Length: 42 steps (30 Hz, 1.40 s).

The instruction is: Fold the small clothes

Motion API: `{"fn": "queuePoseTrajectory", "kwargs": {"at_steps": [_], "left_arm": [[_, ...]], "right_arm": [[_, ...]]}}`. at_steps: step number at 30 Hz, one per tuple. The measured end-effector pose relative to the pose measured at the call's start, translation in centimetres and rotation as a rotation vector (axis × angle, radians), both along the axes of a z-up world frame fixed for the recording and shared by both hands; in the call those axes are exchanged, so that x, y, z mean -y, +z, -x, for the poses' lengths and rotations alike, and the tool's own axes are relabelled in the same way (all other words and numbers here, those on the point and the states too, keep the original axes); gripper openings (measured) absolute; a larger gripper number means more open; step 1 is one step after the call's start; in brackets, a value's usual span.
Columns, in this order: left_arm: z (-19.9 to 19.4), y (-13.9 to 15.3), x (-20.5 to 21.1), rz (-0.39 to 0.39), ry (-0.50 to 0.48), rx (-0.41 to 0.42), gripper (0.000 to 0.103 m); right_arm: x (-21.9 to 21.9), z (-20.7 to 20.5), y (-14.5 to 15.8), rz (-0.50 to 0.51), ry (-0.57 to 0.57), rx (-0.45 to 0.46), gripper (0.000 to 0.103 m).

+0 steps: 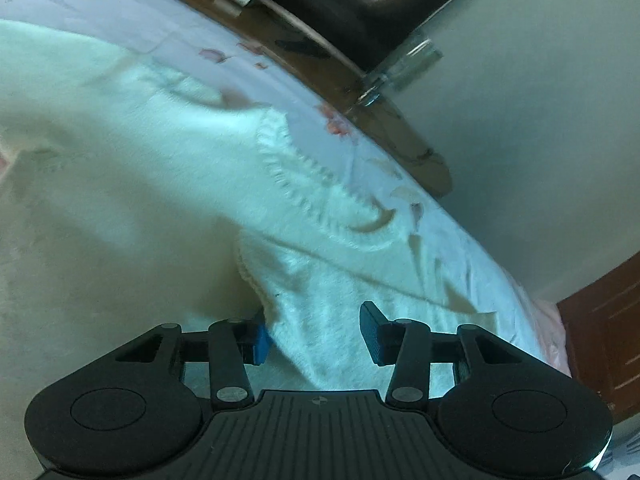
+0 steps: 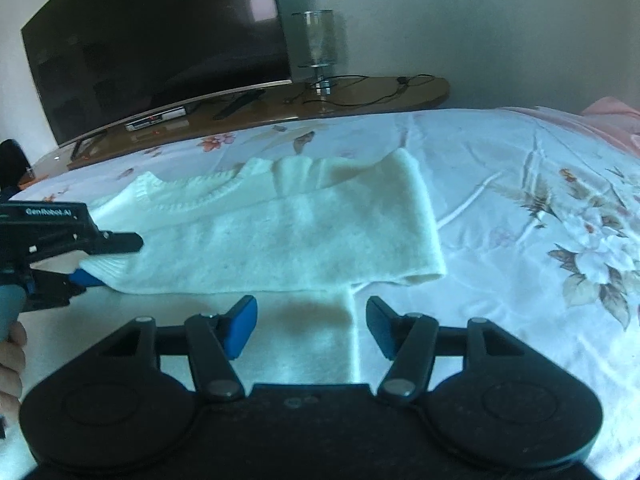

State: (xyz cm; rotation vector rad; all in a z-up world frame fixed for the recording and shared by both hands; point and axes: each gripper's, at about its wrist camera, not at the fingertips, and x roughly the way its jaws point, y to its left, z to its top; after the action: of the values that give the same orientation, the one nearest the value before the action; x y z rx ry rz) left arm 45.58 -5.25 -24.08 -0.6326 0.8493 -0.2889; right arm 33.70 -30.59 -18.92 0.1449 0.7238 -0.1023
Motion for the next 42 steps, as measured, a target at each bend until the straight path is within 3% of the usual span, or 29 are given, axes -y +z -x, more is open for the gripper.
{"fn": "queuePoseTrajectory", "kwargs": {"at_steps": [1,2,3,4,7,11,12,15,18,25,28,33,36,39,42], "left_arm": [[-0.1,0.0,0.0,-0.001,0.0,0.002,0.042],[-0.2,0.1,0.0,-0.008,0.005,0.007,0.02],[-0.3,0.2,-0.2,-0.003,0.0,0.009,0.007],[-0.5,0.5,-0.6,0.004,-0.001,0.011,0.004],[-0.8,2.8,-2.0,-0.018,0.016,0.102,0.004],[-1.8,6.0,-5.2,-0.045,0.066,0.194,0.004],[-1.9,6.4,-6.1,-0.055,0.079,0.205,0.004],[-2.1,6.8,-8.6,-0.091,0.129,0.218,0.004],[-1.8,5.6,-10.6,-0.095,0.161,0.187,0.004],[-0.9,3.8,-12.4,-0.097,0.214,0.164,0.004],[-0.5,3.0,-12.5,-0.123,0.218,0.147,0.004],[-0.9,0.3,-12.5,-0.18,0.199,0.043,0.005],[-0.1,1.1,-12.9,-0.222,0.201,0.043,0.005],[0.8,2.4,-14.0,-0.27,0.226,0.049,0.005],[1.1,3.4,-15.1,-0.249,0.246,0.071,0.005]], "right_arm": [[0.2,0.0,-0.1,0.006,-0.012,-0.002,0.06],[0.3,-0.1,-0.2,0.016,-0.024,-0.007,0.06],[0.4,-0.1,-0.3,0.025,-0.036,-0.01,0.061],[0.6,-0.2,-0.4,0.04,-0.053,-0.013,0.063],[0.9,-0.6,-0.8,0.088,-0.094,-0.028,0.07],[1.2,-1.4,-1.1,0.079,-0.098,-0.035,0.072],[1.0,-1.7,-1.1,0.078,-0.089,-0.033,0.068],[0.7,-2.9,-1.3,0.078,-0.079,-0.022,0.041],[0.7,-4.0,-1.4,0.051,-0.082,-0.011,0.037],[1.0,-5.2,-1.7,-0.016,-0.059,-0.01,0.008],[1.2,-4.2,-0.8,-0.021,-0.077,0.041,0.007],[2.1,-4.3,-1.9,-0.04,-0.091,-0.022,0.007],[2.0,-3.9,-1.2,-0.052,-0.09,-0.042,0.022],[2.3,-2.7,-0.4,-0.069,-0.075,-0.041,0.025],[3.0,-2.0,0.7,-0.079,-0.099,-0.005,0.034]]}}
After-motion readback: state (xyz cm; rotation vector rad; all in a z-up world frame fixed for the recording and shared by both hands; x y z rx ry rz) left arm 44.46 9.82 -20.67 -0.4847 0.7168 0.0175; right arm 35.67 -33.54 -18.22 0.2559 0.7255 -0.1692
